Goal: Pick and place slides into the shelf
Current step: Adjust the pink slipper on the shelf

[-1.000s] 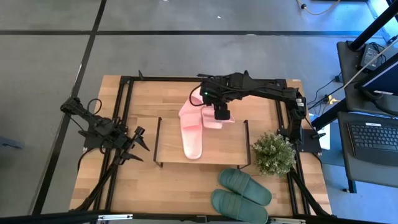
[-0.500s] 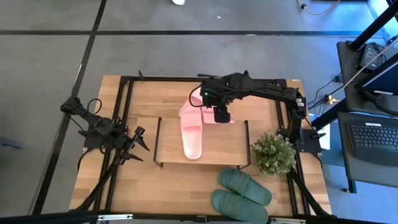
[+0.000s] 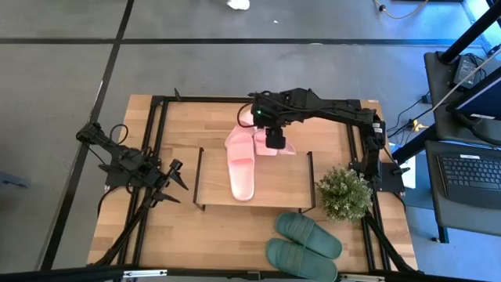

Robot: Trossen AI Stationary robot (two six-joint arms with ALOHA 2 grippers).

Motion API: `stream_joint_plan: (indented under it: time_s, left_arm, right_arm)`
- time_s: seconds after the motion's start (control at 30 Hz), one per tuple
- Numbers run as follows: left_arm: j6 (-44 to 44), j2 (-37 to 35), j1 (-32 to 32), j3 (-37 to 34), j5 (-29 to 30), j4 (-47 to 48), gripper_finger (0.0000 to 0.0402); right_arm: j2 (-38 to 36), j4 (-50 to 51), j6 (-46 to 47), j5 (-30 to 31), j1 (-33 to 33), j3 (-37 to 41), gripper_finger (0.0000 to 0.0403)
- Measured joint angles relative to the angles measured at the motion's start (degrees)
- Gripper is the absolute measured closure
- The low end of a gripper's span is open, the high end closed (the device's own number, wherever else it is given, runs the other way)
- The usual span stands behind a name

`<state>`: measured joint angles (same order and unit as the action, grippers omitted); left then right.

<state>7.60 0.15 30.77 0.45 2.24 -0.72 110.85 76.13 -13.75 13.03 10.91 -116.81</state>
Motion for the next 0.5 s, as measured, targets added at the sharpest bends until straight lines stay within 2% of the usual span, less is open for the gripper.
stream_joint_plan:
  time_s: [0.27, 0.37, 0.5]
  left_arm:
    - [0.4, 0.0, 0.0, 0.0, 0.0, 0.0, 0.0180]
    - [0.5, 0.0, 0.0, 0.0, 0.0, 0.0, 0.0180]
    - [2.2, 0.0, 0.0, 0.0, 0.0, 0.0, 0.0180]
  right_arm:
    - [0.0, 8.4, 3.2, -0.7, -5.1, -6.4, 0.0217]
    - [-0.2, 8.6, 5.8, -0.6, -8.1, -9.4, 0.0226]
    - [-0.1, 7.4, 10.1, -0.6, -12.9, -8.9, 0.0239]
